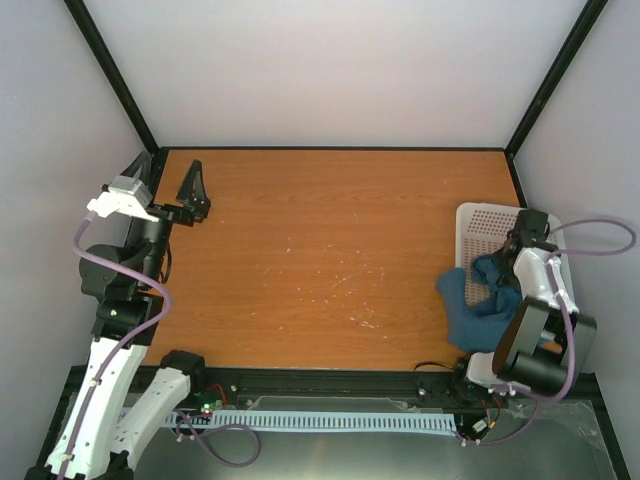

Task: Pin the brooch onto the clothing

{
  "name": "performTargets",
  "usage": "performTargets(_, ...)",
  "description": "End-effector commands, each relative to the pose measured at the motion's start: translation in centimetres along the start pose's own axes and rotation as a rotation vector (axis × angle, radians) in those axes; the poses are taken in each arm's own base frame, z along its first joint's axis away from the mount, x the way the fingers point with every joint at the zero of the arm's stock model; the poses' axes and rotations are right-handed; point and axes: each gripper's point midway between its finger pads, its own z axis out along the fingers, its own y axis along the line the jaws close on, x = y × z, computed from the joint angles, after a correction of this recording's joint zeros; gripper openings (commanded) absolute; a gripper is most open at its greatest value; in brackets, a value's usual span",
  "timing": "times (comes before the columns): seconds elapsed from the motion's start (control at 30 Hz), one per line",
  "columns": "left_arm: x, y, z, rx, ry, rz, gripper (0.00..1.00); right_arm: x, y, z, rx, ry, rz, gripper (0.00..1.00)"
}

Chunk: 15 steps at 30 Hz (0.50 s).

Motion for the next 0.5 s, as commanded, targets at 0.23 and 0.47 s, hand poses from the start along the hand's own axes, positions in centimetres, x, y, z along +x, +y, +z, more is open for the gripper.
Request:
performTargets(0.23, -1.1, -0.3, 0.0, 0.01, -0.039, -0.013, 1.0, -6.4, 10.2, -34.7, -1.137, -0.666, -0.372, 0.05)
performTargets(0.47, -0.6, -0.2, 0.2, 0.011, -0.027, -0.02, 1.0, -4.2, 11.9, -50.8, -1.666, -0.672, -0.543, 0.06)
